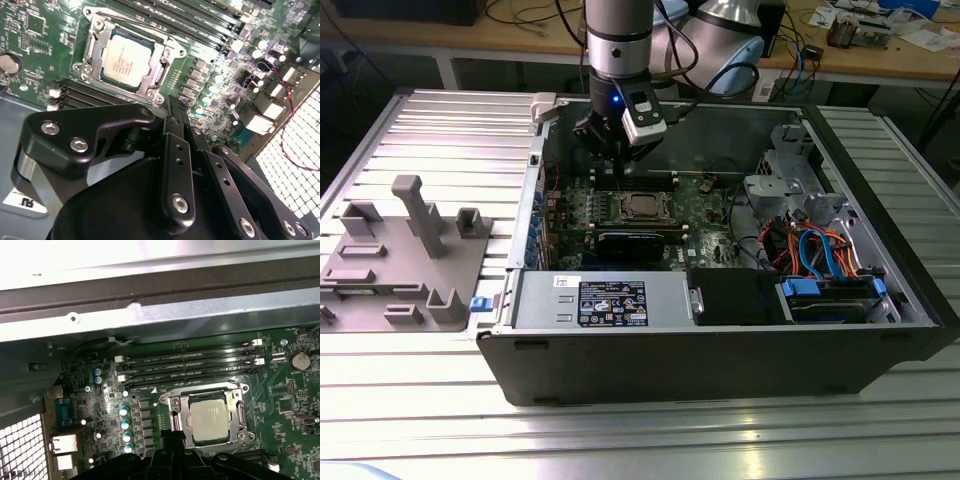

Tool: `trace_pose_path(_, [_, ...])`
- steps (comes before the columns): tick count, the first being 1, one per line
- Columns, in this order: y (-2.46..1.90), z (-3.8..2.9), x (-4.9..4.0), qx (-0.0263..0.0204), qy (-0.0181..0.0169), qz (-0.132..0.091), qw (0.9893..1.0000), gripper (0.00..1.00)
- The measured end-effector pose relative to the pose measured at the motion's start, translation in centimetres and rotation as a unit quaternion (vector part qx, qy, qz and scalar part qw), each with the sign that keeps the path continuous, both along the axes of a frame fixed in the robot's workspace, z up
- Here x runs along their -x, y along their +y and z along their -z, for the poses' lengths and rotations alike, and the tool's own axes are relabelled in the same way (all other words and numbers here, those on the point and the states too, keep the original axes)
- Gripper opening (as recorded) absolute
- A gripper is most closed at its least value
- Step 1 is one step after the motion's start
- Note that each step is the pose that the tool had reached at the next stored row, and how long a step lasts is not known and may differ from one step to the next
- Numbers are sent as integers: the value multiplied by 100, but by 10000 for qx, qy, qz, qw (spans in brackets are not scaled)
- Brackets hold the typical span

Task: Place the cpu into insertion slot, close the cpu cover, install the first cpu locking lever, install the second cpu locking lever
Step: 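Install the first cpu locking lever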

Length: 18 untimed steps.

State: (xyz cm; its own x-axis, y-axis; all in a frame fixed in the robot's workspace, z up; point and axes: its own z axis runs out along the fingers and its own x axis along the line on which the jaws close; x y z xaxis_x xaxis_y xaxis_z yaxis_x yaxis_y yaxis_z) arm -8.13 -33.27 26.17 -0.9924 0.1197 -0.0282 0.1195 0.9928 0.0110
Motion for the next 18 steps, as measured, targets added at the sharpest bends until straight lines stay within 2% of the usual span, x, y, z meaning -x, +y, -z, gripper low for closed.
trace_pose_path(7, [0,0,119,0,-2,-37,10000,11])
trace_pose_path(11, [0,1,127,0,-1,-380,9993,11])
trace_pose_path(15, [3,1,140,0,-1,-435,9991,11])
trace_pose_path(18, [21,1,147,0,-1,-475,9989,11])
